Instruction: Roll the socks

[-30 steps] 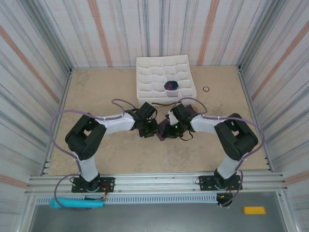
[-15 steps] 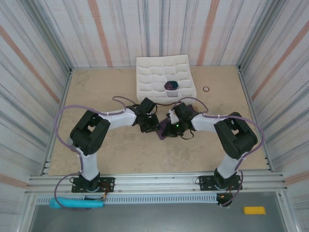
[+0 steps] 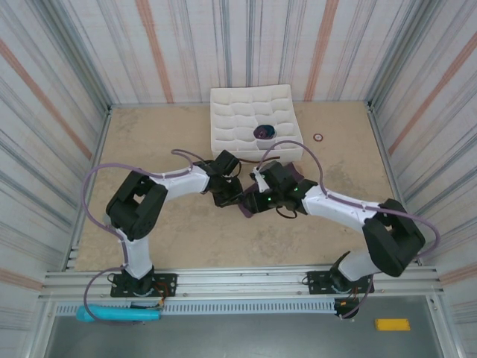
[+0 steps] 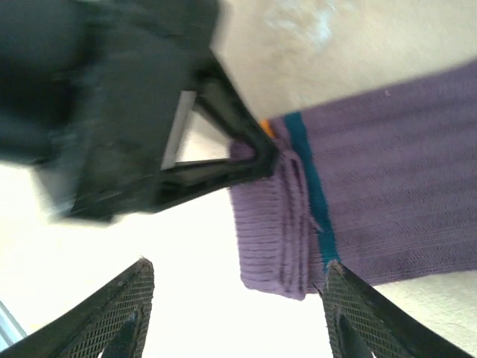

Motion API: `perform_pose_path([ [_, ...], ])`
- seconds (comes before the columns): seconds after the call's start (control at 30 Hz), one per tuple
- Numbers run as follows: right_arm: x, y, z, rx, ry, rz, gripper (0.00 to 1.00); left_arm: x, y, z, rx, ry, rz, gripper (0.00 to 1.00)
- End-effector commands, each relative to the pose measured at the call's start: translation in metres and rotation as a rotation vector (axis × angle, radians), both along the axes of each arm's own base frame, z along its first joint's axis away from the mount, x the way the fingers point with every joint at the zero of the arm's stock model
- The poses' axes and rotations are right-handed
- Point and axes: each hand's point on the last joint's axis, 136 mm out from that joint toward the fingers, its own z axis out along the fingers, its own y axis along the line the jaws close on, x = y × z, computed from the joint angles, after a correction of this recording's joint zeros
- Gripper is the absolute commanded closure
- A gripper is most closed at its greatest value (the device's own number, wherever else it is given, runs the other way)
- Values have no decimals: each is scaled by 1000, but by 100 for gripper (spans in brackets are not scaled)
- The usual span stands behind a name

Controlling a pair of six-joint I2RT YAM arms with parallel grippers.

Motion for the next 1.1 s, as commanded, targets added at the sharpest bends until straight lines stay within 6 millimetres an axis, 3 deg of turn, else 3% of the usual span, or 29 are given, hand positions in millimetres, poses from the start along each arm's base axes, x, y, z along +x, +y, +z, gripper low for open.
perform_pose_path([
  [0.0,-2,-19,-5,-221,-185,-2,35,-14,17,4,24,82,44,100],
  [0.23,-17,5,-7,-309,-415,85,39,-16,19,4,-31,133,59,100],
  [0.37,-20,16,-18,-351,-468,123,40,-15,24,1,-36,155,65,100],
  [0.8,-9,30,-53,-451,-552,123,49,-15,22,0,-79,185,65,100],
  [0.93,-5,28,-60,-491,-559,107,57,-16,20,0,-89,193,66,100],
  [1.07,-5,25,-66,-507,-547,101,75,-16,20,-1,-90,193,62,100],
])
